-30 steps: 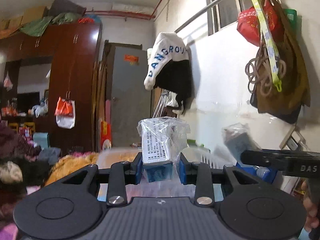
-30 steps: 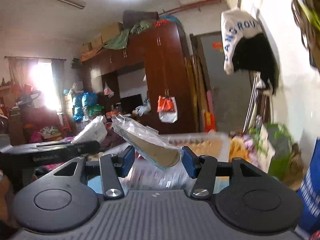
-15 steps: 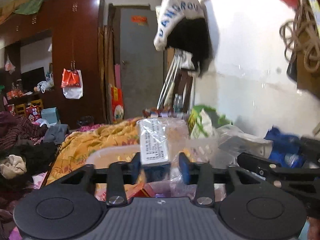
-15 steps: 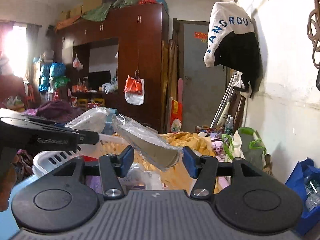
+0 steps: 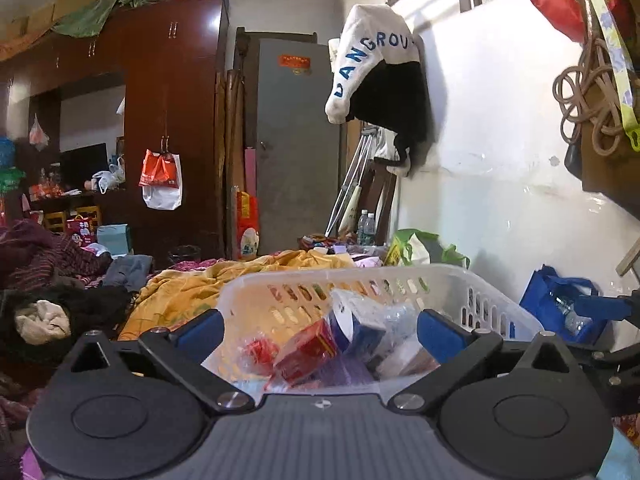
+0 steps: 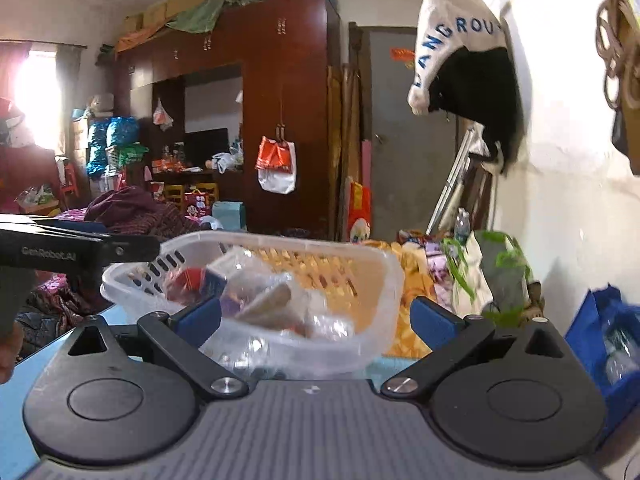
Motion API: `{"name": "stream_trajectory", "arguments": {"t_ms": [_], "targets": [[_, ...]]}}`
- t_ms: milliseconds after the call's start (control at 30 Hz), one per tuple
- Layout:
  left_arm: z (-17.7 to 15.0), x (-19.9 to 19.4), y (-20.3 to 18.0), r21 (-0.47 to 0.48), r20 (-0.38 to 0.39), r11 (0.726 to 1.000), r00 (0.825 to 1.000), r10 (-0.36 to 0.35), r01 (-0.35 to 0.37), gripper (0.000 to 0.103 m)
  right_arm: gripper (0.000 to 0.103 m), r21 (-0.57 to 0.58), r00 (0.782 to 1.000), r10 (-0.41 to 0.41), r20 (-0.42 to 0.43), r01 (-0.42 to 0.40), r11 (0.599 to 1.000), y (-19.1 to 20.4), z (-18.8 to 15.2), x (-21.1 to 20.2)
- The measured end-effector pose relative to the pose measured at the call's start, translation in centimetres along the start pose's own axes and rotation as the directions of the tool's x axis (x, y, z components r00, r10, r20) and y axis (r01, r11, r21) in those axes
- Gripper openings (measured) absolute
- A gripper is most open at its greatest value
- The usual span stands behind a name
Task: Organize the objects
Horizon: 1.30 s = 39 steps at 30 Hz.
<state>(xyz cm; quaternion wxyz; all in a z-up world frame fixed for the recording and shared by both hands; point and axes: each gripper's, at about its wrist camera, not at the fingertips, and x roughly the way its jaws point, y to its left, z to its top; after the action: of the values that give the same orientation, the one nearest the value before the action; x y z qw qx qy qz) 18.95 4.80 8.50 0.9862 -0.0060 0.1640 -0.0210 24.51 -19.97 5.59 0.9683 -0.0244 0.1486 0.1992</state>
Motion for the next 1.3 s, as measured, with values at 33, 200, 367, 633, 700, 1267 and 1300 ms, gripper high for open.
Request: {"name": "stream_trajectory", "arguments": {"t_ms": [33, 200, 367, 633, 700, 1267, 1300], "targets": [[-0.1, -0.1, -0.2, 0.006, -0.003, 1.0, 1.0, 0.005, -0.005, 0.103, 0.103, 0.015, 1.0, 0.0, 0.01, 0.0, 1.0, -0.2, -0.1, -0.1], [-0.7, -0.6, -0.6, 0.025, -0.028, 1.0, 1.0, 0.007, -0.006, 0.103, 0.103, 0.075, 0.999, -0.009, 0.05, 0.005, 0.997, -1.3, 0.0, -0.8], [-1.2, -1.0, -0.2, 0.02, -0.048, 1.0, 0.999, -0.004, 0.005, 0.103, 0.103, 0.056, 1.0, 0.005, -0.001, -0.005, 0.998, -1.7, 0.1, -0.4], [-2.2, -1.8, -1.2, 0.061, -0.06, 0.998, 0.998, 0.01, -0.006, 0.103, 0.103, 0.047, 1.0, -0.007, -0.023, 0.009, 0.999, -1.6, -0.7, -0.3], [-2.1, -2.0, -1.3, 0.066, -0.061, 0.998, 0.998, 0.019, -0.015, 0.103, 0.103, 0.04, 1.0, -0.006, -0.027, 0.007, 0.999, -1.4, -0.8, -0.3], [-2.8, -2.4, -1.8, 0.06, -0.08, 0.998, 0.997, 0.005, 0.0, 0.103, 0.103, 0.021, 1.0, 0.005, -0.019, -0.004, 1.0, -1.2, -0.7, -0.7], [-2.9, -2.3, -1.7, 0.053, -0.084, 0.999, 0.996, 0.003, 0.001, 0.103, 0.103, 0.021, 1.0, 0.005, -0.02, -0.004, 1.0, -1.2, -0.7, -0.7]]}}
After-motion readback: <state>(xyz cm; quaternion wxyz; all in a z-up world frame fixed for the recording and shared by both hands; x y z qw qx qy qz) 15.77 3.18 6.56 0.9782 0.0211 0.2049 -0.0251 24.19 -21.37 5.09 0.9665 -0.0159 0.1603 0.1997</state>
